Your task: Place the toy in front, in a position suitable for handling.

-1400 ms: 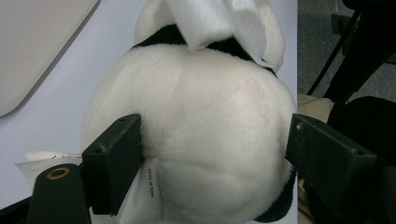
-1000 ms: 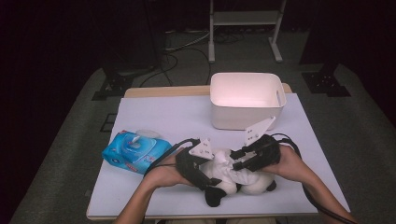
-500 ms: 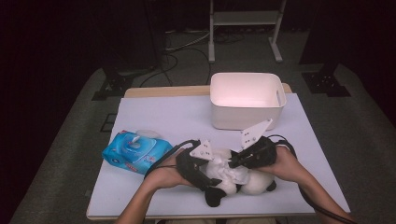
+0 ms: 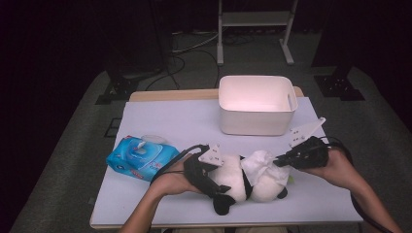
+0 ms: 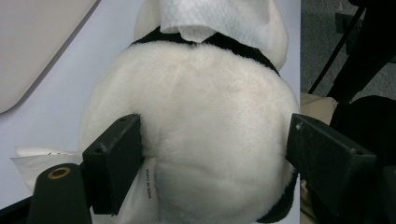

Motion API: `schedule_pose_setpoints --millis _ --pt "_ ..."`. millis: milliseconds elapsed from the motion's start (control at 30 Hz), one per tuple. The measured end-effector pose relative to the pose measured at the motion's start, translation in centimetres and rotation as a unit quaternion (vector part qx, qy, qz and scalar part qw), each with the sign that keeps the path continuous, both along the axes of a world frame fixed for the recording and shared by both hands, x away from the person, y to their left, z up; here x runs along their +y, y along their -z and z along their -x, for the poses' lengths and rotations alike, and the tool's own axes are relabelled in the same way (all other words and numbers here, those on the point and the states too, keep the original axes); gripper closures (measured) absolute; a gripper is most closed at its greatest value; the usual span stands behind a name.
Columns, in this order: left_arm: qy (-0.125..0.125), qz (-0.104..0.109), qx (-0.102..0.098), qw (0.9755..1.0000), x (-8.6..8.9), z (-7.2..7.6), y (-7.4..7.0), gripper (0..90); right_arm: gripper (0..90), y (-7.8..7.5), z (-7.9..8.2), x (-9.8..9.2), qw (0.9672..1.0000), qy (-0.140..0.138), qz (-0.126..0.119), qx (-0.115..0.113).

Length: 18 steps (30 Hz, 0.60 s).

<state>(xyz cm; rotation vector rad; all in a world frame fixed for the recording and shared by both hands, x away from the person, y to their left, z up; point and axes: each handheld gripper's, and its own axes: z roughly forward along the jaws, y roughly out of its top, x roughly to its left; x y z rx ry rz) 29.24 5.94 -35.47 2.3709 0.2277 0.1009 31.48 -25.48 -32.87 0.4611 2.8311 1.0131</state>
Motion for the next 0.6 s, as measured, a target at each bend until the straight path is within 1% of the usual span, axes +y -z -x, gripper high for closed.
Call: schedule_pose_setpoints --millis 67,167,233,267,300,333,367,433,467,500,600 --pt "0.000 0.000 0.000 1.0000 0.0 0.0 0.0 18.9 86.3 0.0 0.0 -0.1 0.9998 0.007 0.019 -0.008" --pt "0.000 -0.002 0.001 1.0000 0.0 0.0 0.0 18.7 83.2 -0.1 -0.1 0.6 0.9997 0.001 0.024 -0.007" --pt "0.000 -0.003 0.001 1.0000 -0.1 0.0 0.0 18.4 80.6 -0.2 -0.1 1.4 0.9997 -0.008 0.020 -0.010" --pt "0.001 -0.003 0.000 1.0000 0.0 0.0 -0.1 18.4 78.2 -0.2 -0.2 1.9 0.9997 -0.012 0.018 -0.010" --pt "0.001 -0.003 0.000 1.0000 0.0 0.1 -0.1 18.4 74.2 -0.3 -0.2 2.5 0.9996 -0.016 0.021 -0.013" --pt "0.002 -0.004 -0.001 1.0000 0.0 0.0 0.0 18.4 72.1 -0.5 -0.2 3.0 0.9995 -0.019 0.021 -0.015" --pt "0.001 -0.002 0.000 1.0000 0.0 0.1 0.0 18.4 70.9 -0.6 -0.2 3.6 0.9994 -0.026 0.017 -0.014" --pt "0.000 0.001 0.000 1.0000 0.0 0.1 0.0 18.4 64.5 -0.7 -0.1 4.8 0.9990 -0.038 0.013 -0.021" --pt "-0.001 0.003 0.000 1.0000 0.0 0.1 0.1 18.4 62.7 -0.8 0.0 5.3 0.9988 -0.043 0.007 -0.020" --pt "-0.002 0.004 0.000 1.0000 0.1 0.2 0.1 18.4 61.8 -0.8 0.1 6.0 0.9982 -0.055 0.001 -0.022" --pt "-0.004 0.004 -0.003 1.0000 0.1 0.2 0.1 18.4 58.3 -0.6 0.4 7.6 0.9969 -0.073 0.003 -0.030"
